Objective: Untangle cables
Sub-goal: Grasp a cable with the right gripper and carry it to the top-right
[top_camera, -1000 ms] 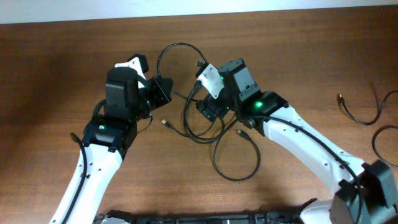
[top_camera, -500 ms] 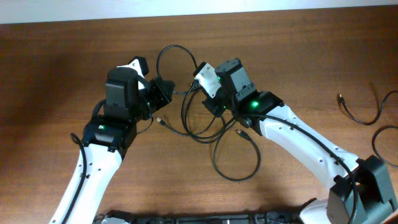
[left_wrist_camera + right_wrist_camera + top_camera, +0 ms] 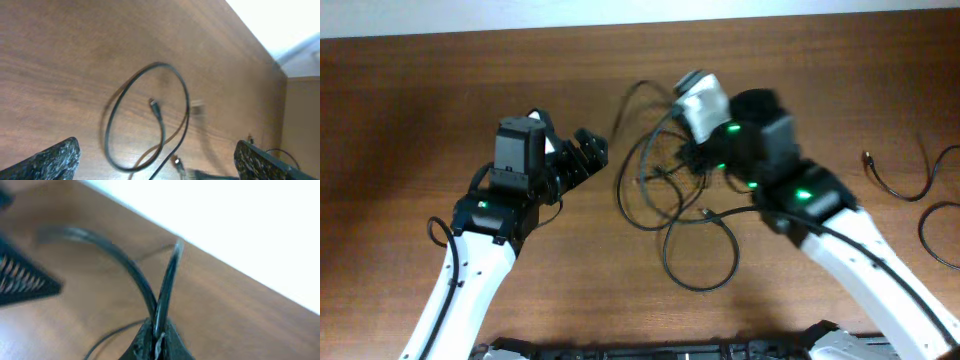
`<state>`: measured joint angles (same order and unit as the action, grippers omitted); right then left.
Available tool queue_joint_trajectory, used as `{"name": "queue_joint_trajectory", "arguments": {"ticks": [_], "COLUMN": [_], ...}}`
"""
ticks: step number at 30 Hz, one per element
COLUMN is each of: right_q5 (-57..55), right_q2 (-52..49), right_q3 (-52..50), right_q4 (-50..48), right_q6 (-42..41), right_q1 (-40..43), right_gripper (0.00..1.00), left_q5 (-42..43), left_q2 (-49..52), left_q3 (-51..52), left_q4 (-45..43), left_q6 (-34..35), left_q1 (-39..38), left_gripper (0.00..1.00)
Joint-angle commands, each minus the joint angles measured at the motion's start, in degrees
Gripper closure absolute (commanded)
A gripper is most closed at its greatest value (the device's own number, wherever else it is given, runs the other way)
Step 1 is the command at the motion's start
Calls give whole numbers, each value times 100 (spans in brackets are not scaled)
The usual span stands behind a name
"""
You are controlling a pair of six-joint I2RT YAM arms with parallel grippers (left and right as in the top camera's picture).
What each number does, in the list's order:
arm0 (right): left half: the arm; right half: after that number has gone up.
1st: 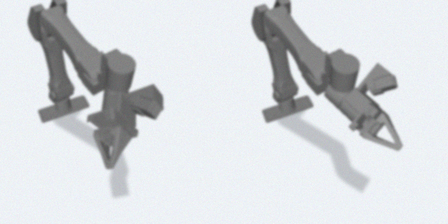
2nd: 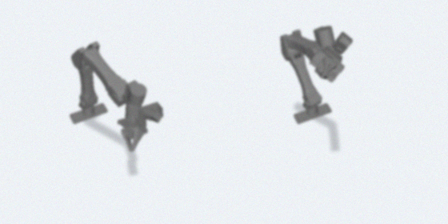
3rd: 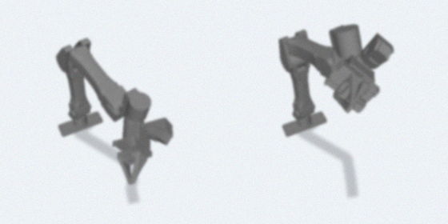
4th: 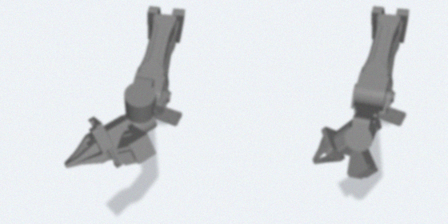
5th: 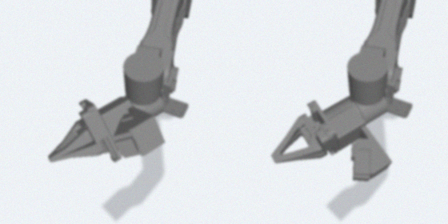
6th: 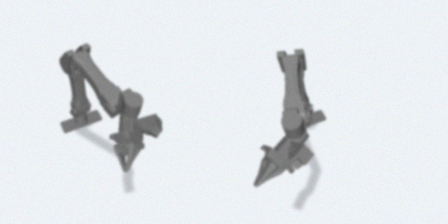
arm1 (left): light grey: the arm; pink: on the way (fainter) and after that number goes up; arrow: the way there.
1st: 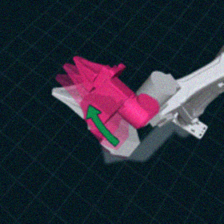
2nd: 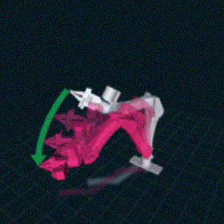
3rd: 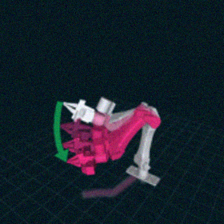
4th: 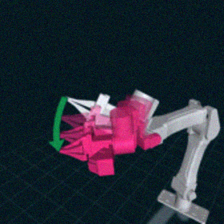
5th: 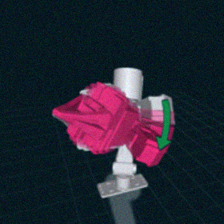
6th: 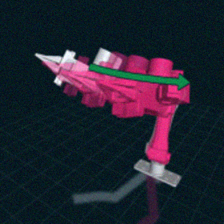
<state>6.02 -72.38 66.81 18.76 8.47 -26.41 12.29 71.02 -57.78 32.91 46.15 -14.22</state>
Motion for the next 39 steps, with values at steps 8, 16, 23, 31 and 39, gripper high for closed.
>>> {"name": "queue_joint_trajectory", "arguments": {"ticks": [8, 16, 23, 31, 39], "right_q5": [-92, -96, -389, -723, -372], "right_q2": [313, -774, -2599, -4054, -4179], "right_q3": [72, 72, 72, 72, 188], "right_q4": [-1049, -1749, -3042, -3294, -4068], "right_q6": [-140, 356, 632, 581, 577], "right_q1": [2262, 4039, 4865, 4876, 4315], "right_gripper": [96, 96, 96, 96, 96], "left_q5": [-227, -229, -236, -490, -483], "left_q2": [-96, -96, -96, -85, -37], "left_q3": [-76, -76, -76, -76, -76], "left_q4": [439, 535, 531, 511, 518], "left_q6": [-76, -76, -76, -74, -74], "left_q1": [13, 13, 13, 13, 11], "left_gripper": [1, 1, 1, 1, 1]}}
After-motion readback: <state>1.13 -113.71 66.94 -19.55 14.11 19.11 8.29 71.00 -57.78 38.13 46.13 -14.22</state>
